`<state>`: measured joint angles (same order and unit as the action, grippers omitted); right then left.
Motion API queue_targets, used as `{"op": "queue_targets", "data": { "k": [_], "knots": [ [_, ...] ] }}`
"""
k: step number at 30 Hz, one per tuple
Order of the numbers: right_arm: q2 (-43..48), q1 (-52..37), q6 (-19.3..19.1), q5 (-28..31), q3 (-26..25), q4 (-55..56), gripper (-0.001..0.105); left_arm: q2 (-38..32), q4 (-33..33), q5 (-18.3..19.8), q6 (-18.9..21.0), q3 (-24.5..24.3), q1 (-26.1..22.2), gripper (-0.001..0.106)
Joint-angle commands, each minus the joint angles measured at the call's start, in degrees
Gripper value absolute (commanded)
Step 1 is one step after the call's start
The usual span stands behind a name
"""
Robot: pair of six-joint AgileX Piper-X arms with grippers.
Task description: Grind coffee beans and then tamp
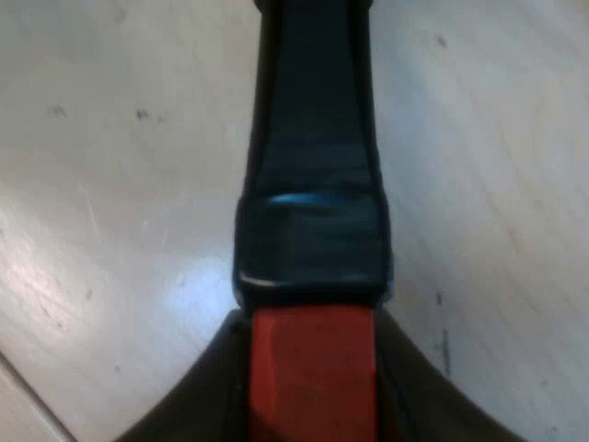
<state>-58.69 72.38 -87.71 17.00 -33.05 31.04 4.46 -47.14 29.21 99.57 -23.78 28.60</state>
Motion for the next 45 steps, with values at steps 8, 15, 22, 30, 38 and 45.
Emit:
{"op": "queue_targets", "data": {
  "k": [8,15,22,30,38,45],
  "knots": [
    [0.5,-0.2,0.5,2.5,4.7,-11.5,0.000,8.9,6.9,6.2,-2.5,3.8,0.3,0.082],
    [0.6,-0.2,0.5,2.5,9.2,-16.4,0.000,17.1,8.6,6.2,-6.3,3.8,0.3,0.082],
    [0.6,-0.2,0.5,3.0,11.4,-18.4,0.000,23.7,9.8,6.6,-7.1,3.8,0.3,0.082],
    [0.6,-2.8,2.4,-3.7,11.5,-18.4,0.000,26.7,11.4,9.1,-7.1,3.8,0.3,0.082],
    [0.6,-8.5,-0.1,-7.6,11.5,-18.4,0.000,26.7,11.3,9.1,-7.0,3.8,0.3,0.082],
    [0.6,-8.4,-1.5,-8.3,11.5,-18.2,0.000,26.7,11.3,9.1,-7.0,3.8,0.3,0.082]
  ]
}}
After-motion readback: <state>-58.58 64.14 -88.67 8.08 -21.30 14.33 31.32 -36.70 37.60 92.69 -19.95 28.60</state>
